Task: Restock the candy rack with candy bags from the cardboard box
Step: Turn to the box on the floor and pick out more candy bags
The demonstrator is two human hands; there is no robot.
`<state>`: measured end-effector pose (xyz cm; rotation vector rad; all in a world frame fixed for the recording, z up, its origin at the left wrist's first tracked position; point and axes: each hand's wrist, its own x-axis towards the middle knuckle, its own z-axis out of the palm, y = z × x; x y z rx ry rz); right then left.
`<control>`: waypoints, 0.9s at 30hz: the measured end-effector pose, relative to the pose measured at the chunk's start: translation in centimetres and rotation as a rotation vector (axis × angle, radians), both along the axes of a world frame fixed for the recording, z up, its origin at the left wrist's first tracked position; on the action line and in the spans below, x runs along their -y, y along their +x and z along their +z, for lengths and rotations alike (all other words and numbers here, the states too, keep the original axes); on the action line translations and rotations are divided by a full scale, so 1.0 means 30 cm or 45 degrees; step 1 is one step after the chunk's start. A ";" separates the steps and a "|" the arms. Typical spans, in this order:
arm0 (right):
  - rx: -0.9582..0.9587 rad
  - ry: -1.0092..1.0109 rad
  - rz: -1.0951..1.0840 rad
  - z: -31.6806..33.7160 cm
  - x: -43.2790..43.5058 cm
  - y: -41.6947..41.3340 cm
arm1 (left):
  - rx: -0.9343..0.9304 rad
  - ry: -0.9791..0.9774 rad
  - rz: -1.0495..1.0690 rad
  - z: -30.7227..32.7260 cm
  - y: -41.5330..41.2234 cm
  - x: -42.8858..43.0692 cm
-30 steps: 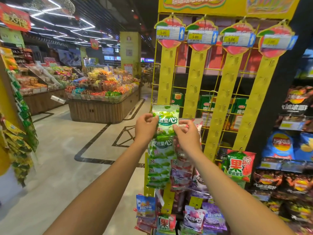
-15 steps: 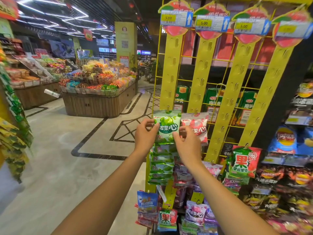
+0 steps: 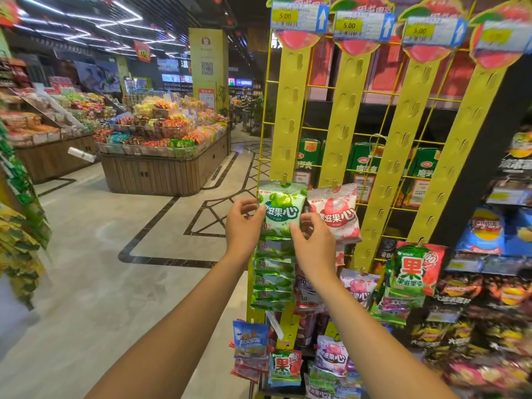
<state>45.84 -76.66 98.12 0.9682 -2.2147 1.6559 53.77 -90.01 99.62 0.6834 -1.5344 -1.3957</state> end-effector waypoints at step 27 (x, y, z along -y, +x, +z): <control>0.143 -0.080 0.038 0.013 -0.022 -0.015 | -0.164 0.260 -0.091 -0.032 -0.032 -0.009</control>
